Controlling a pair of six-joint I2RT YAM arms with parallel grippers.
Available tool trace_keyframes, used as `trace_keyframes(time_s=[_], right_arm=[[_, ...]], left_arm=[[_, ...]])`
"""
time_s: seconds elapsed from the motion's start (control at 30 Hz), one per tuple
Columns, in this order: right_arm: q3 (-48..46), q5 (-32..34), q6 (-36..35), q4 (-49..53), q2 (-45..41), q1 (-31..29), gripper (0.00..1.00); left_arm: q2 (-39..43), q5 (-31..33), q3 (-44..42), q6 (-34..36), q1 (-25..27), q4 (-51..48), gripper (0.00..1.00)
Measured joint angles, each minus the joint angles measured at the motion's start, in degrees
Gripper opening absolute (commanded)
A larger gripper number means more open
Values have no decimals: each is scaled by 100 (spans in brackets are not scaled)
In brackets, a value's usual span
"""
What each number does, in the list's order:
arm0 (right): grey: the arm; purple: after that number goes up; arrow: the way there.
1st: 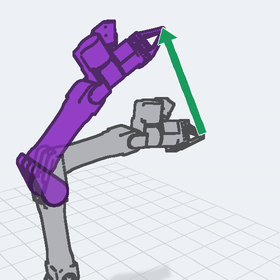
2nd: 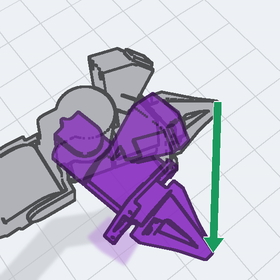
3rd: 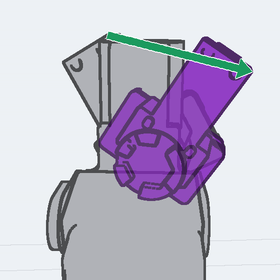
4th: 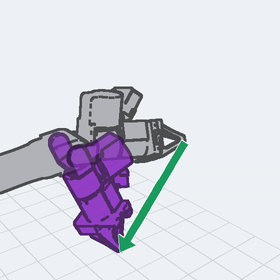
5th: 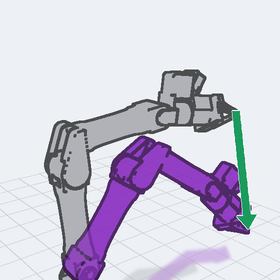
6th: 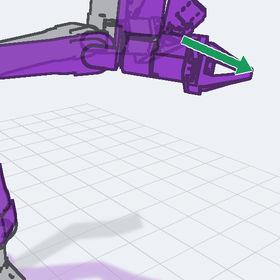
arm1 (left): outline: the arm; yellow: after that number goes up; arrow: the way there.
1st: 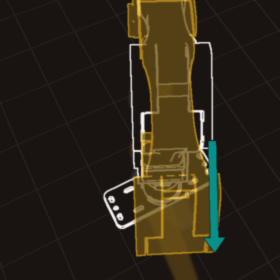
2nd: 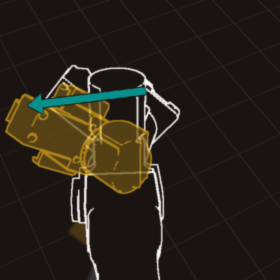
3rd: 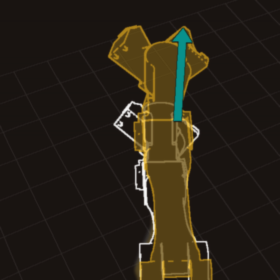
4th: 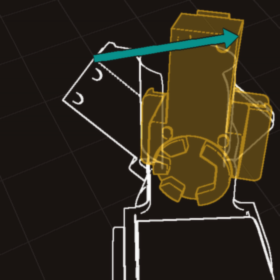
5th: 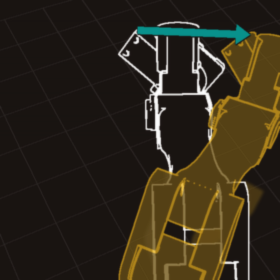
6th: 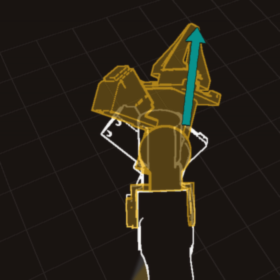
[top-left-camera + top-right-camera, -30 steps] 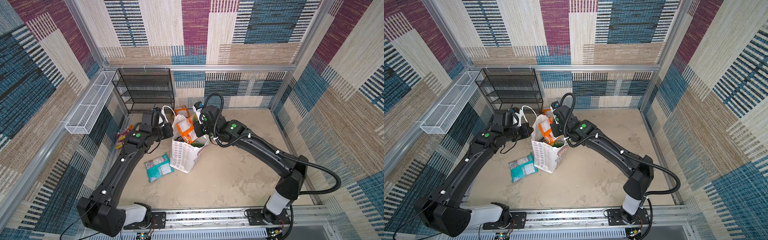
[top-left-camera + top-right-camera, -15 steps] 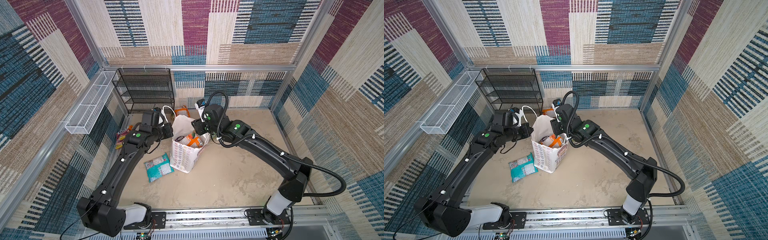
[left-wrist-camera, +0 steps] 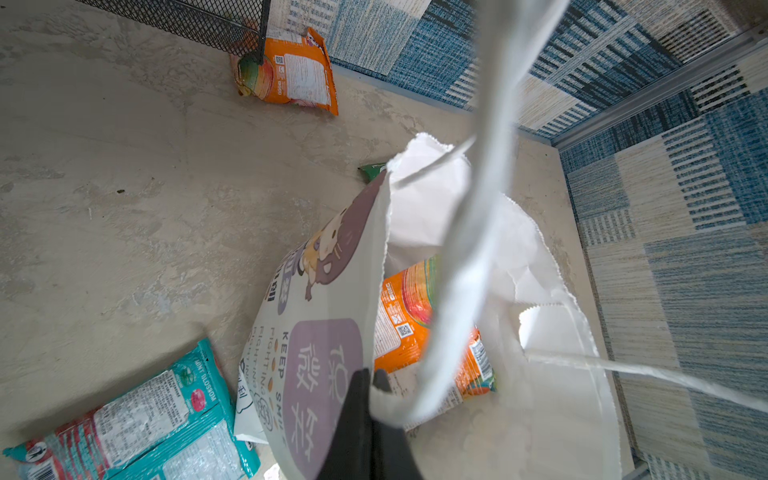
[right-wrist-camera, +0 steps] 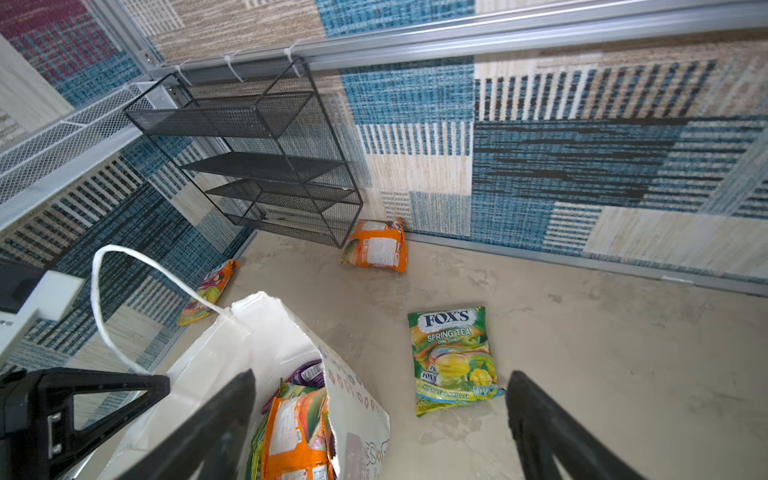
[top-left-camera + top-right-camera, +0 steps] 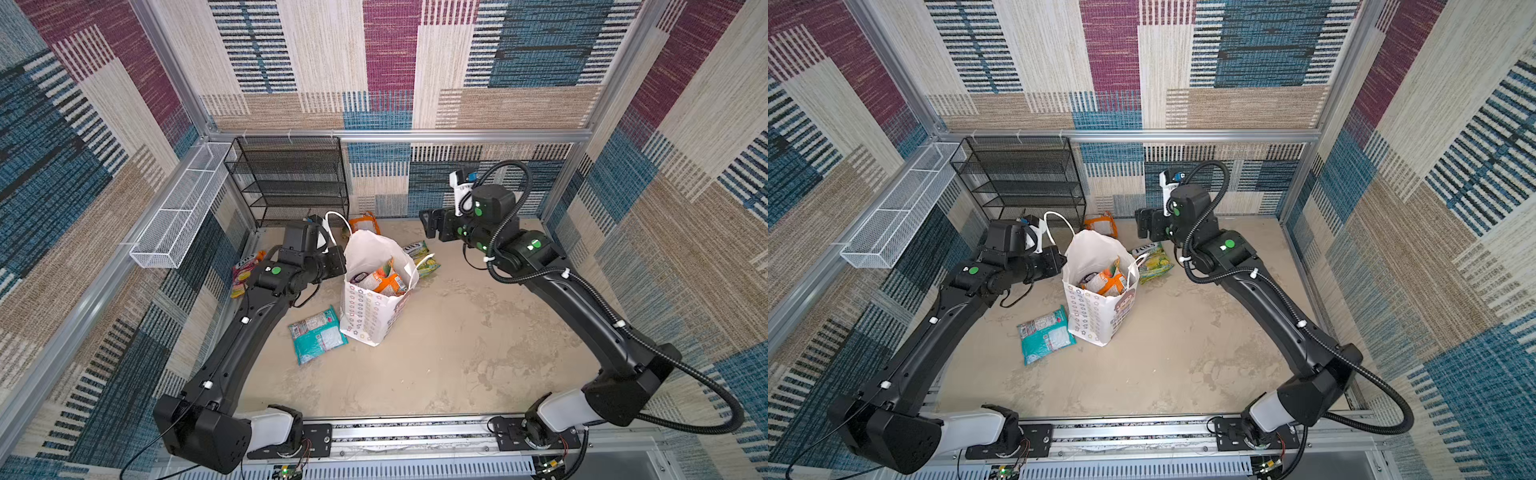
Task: Place the snacks into the paper bag
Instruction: 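Release the orange packet into the bag and raise the right gripper, then move the right gripper down to the green FOX'S packet and grasp it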
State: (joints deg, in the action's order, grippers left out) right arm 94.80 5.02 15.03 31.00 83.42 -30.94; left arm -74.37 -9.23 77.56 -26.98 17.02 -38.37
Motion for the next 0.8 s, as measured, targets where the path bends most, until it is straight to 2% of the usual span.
trace_keyframes(time_s=[0.2,0.37,0.5,0.8], right_arm=[[-1445,-800,704,-680,-212,1303,99],[-2446,-1526,1102,-1272,-31,1858,100],[-2806,-1993,1292,-1725,566,2129,99],[-2736,-2929,1403,-2415,2024,2159,92]], left_arm=[[15,-9,2,0,0,-4,0],[20,-13,2,0,0,-7,0],[13,-15,2,0,0,-7,0],[13,-13,2,15,2,-7,1]])
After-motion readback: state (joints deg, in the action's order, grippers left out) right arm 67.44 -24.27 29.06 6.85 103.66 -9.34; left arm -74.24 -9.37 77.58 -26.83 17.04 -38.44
